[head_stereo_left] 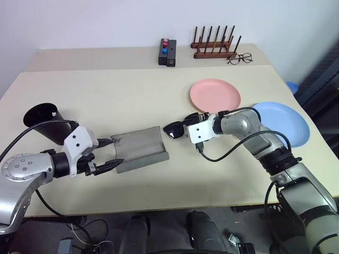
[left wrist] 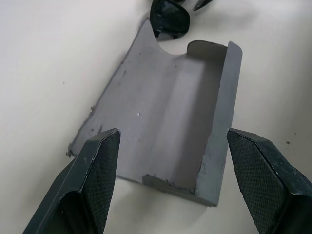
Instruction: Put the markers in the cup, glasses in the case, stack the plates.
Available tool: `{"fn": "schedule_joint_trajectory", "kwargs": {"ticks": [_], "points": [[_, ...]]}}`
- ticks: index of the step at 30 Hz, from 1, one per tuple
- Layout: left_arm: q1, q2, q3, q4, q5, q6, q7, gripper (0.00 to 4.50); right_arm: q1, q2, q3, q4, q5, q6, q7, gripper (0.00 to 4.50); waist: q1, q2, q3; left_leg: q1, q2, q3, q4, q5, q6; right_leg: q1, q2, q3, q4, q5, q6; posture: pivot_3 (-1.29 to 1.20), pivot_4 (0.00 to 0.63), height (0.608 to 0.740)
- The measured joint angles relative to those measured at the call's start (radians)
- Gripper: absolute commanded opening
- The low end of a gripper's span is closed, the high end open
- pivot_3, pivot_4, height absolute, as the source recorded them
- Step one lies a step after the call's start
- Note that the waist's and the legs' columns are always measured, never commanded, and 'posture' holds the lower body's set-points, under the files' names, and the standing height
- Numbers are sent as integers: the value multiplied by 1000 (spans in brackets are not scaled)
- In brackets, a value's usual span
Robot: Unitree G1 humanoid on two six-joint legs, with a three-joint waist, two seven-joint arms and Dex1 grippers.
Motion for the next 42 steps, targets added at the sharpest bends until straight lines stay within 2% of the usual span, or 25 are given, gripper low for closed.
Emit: {"fn": "schedule_joint_trajectory", "kwargs": {"ticks": [4, 8, 19, 29, 35, 42], "points": [[-4, -1, -19, 15, 6, -12, -9, 3570, -131, 37, 3, 114, 24, 1, 82, 2769, -3, 0, 0, 1, 0, 0, 0, 1, 0, 0, 0, 0, 0, 0, 0, 0, 150, 740], [-7, -3, -28, 25, 12, -33, -12, 3570, -246, 112, 11, 302, 23, -50, 94, 2769, -3, 0, 0, 0, 0, 0, -1, 1, 0, 0, 0, 0, 0, 0, 0, 0, 150, 740], [50, -23, -24, 30, 23, -71, -10, 3570, -386, 197, 71, 639, -31, -218, 137, 2769, -10, 1, 0, 1, 0, 0, -1, 1, -1, 0, 0, 0, 2, 0, 0, 0, 150, 740], [57, -23, -16, 15, 21, -65, 4, 3570, -434, 207, 85, 727, -53, -252, 166, 2769, -9, 1, 0, 1, 0, 0, -1, 1, -1, 1, 0, 0, 1, 0, 0, 0, 150, 740], [56, -22, -16, 3, 19, -57, 9, 3570, -443, 184, 85, 742, -57, -248, 230, 2769, -9, 1, 1, 1, 0, 0, -1, 1, -2, 0, 0, 0, 1, 0, 0, 0, 150, 740], [38, -22, -16, 2, 18, -44, 10, 3570, -445, 171, 83, 748, -59, -242, 250, 2769, -25, 2, 1, 1, 0, 0, -3, 1, -1, -1, 0, 0, 1, 1, 3, 0, 150, 740]]}}
